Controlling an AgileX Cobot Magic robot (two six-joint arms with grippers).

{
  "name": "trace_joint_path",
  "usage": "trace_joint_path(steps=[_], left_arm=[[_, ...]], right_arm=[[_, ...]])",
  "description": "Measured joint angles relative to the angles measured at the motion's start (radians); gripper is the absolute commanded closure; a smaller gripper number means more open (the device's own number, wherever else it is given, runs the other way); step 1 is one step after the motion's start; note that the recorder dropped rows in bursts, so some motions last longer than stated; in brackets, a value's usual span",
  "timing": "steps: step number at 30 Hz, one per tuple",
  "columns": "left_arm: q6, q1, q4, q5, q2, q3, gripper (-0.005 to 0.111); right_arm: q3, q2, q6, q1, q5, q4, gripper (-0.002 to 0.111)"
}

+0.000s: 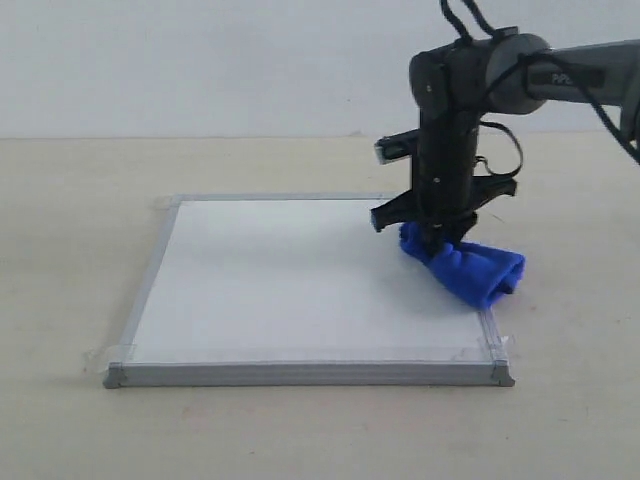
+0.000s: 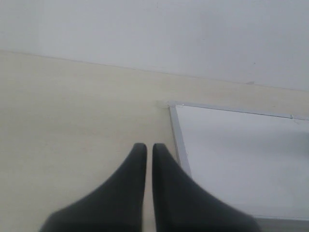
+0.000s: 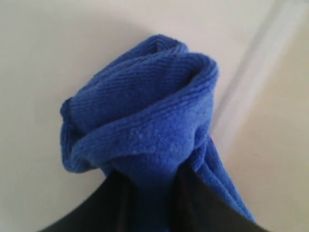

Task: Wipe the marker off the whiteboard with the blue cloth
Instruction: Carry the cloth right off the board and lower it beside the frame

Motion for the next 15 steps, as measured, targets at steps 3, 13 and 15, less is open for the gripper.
trace_joint_path(steps=[3, 13, 15], left_arm=[[0.0, 0.0, 0.0, 0.0, 0.0, 0.0, 0.102], [0.0, 0.0, 0.0, 0.0, 0.0, 0.0, 0.102], [0.0, 0.0, 0.0, 0.0, 0.0, 0.0, 0.102]], right_arm=[[0.018, -0.035, 0.049, -0.085, 0.031, -0.009, 0.108], [0.116, -0.188, 0.068, -0.239, 0.053, 0.101, 0.108], [0.188, -0.203, 0.057, -0.26, 0.012, 0.163, 0.108]])
